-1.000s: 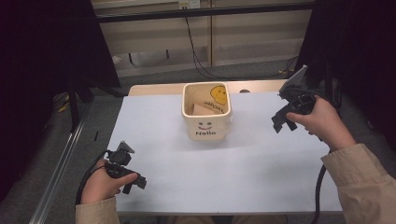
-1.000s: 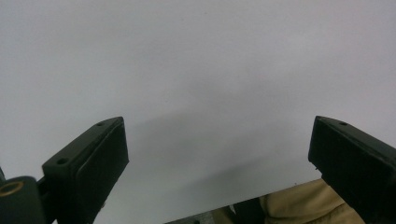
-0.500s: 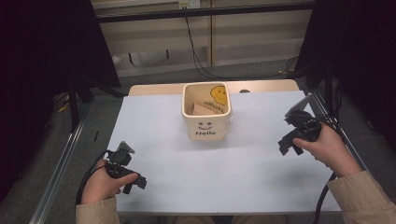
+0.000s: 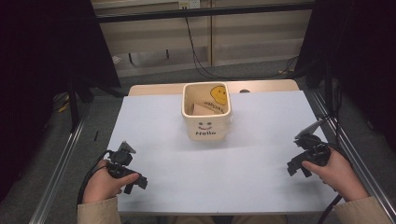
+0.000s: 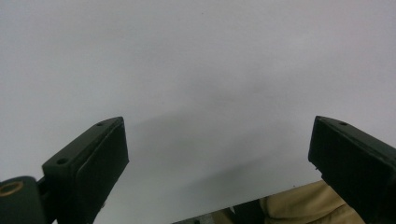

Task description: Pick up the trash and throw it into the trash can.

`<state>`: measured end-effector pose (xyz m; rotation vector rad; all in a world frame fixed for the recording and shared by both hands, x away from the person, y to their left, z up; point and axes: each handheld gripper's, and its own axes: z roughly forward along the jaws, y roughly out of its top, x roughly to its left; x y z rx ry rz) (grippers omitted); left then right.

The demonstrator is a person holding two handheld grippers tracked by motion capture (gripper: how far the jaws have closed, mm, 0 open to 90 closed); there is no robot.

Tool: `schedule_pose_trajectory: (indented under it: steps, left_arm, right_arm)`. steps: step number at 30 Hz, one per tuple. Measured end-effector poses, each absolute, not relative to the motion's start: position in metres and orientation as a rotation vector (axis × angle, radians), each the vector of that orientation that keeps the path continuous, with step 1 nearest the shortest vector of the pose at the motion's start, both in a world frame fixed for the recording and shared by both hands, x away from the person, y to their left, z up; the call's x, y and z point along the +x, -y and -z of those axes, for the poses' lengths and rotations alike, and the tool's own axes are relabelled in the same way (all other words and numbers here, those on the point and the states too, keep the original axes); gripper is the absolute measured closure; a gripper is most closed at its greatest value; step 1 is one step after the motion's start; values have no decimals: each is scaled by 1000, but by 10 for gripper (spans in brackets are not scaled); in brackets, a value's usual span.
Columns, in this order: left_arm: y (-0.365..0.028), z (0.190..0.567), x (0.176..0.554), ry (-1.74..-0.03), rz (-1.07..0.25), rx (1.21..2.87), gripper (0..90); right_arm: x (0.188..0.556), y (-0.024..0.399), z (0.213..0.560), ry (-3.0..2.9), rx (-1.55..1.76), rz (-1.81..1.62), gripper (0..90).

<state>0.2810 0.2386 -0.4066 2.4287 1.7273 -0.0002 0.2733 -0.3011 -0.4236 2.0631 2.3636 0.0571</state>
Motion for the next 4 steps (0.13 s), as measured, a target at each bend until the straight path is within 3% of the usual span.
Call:
schedule_pose_trajectory:
  steps: [4]
  left_arm:
    - [-239,406,282,-1724,27,2438,47]
  right_arm:
    - [270,303,430,-2356,2058,-65,70]
